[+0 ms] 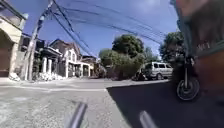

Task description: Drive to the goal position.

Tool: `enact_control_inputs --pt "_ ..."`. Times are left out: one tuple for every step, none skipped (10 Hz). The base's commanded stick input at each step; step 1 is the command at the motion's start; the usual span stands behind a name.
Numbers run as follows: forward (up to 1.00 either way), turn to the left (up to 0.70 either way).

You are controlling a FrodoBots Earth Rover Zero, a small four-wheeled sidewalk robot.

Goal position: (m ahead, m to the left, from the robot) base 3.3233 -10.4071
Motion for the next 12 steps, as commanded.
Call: enact_control_inputs --pt "1.00 0.00" --pt "1.00 0.00" --pt "1.00 0.00" --pt "1.00 0.00" --pt "1.00 0.00" --pt "1.00 0.00" --pt "1.00 0.00" --pt "1.00 0.00" --pt "1.00 0.00" --pt "1.00 -0.02" --pt "1.00 -0.33" --pt "1.00 -0.40"
